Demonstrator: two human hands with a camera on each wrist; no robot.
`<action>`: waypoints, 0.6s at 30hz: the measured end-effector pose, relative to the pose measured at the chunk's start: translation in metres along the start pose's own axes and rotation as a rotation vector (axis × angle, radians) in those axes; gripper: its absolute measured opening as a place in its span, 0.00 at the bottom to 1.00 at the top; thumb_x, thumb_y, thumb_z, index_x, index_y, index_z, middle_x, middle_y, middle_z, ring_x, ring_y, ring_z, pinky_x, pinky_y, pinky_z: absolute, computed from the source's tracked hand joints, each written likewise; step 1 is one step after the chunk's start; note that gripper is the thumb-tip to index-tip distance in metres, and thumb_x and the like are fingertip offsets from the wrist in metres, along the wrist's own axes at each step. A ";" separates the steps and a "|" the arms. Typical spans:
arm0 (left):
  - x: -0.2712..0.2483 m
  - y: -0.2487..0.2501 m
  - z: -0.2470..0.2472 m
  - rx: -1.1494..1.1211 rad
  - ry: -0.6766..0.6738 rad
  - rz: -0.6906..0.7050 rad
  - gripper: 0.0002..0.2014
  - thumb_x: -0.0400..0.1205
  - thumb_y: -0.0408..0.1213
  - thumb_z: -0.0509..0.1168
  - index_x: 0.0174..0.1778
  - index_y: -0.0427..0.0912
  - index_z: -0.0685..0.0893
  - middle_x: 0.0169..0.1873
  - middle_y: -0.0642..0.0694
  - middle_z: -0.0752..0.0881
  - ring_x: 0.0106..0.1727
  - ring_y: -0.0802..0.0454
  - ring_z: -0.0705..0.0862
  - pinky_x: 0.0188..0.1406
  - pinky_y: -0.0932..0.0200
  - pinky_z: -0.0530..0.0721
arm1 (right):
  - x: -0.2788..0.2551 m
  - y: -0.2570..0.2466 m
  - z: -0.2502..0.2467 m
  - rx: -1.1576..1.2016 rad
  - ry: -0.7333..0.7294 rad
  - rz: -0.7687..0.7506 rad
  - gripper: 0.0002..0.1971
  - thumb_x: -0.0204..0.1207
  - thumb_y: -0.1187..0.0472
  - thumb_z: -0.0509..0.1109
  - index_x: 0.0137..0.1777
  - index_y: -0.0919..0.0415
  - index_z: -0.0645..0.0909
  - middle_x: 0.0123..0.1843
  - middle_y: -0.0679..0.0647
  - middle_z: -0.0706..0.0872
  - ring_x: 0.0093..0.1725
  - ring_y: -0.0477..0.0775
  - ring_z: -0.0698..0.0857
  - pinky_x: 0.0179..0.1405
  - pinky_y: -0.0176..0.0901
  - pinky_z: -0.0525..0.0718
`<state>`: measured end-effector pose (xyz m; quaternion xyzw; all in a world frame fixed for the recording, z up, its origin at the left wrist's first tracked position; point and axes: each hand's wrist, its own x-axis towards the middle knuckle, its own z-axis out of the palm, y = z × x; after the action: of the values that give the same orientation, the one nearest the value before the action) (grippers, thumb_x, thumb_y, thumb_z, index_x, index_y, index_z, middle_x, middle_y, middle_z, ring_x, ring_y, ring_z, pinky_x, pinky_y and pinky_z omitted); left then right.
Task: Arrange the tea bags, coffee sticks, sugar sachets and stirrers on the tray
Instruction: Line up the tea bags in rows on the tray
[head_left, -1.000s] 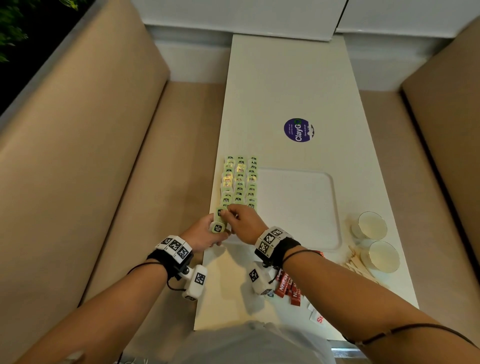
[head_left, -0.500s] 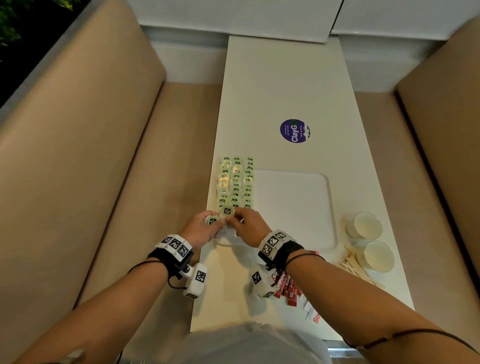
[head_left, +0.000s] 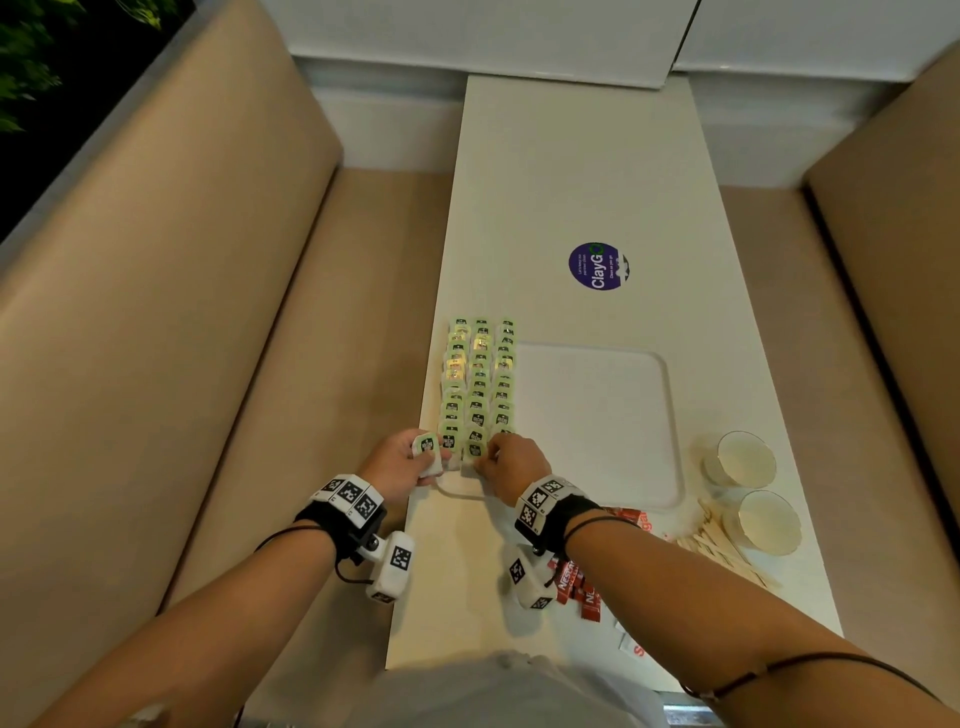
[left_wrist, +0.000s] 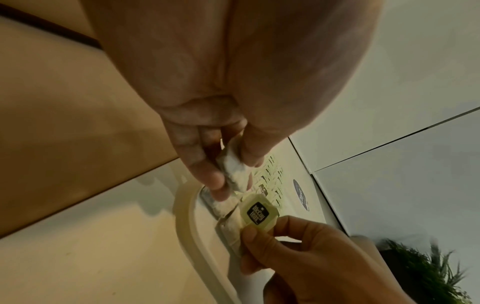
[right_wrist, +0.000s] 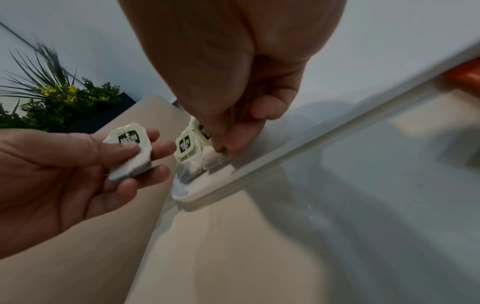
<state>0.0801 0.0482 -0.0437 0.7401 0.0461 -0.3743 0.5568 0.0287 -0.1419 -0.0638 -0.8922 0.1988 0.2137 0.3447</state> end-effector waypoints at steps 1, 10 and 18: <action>0.000 0.000 0.001 -0.017 -0.006 -0.001 0.11 0.88 0.23 0.58 0.62 0.38 0.80 0.51 0.44 0.91 0.47 0.48 0.90 0.37 0.62 0.88 | 0.001 -0.001 0.000 0.005 0.011 0.005 0.09 0.79 0.52 0.74 0.43 0.53 0.79 0.43 0.50 0.85 0.43 0.55 0.85 0.38 0.43 0.79; 0.002 -0.005 0.009 0.035 0.020 -0.017 0.06 0.84 0.30 0.70 0.48 0.34 0.79 0.38 0.36 0.82 0.34 0.46 0.92 0.22 0.64 0.80 | -0.004 0.004 -0.012 0.161 0.087 -0.100 0.15 0.80 0.42 0.71 0.56 0.51 0.81 0.47 0.49 0.89 0.44 0.52 0.87 0.45 0.46 0.83; -0.003 0.007 0.023 0.036 -0.017 0.044 0.04 0.81 0.25 0.72 0.45 0.37 0.87 0.32 0.47 0.85 0.35 0.45 0.90 0.29 0.65 0.86 | -0.014 0.000 -0.019 0.235 -0.037 -0.322 0.11 0.85 0.52 0.69 0.44 0.54 0.87 0.38 0.47 0.87 0.31 0.43 0.82 0.37 0.38 0.81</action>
<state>0.0696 0.0266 -0.0391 0.7475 0.0185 -0.3690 0.5520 0.0217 -0.1527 -0.0439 -0.8619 0.0707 0.1474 0.4799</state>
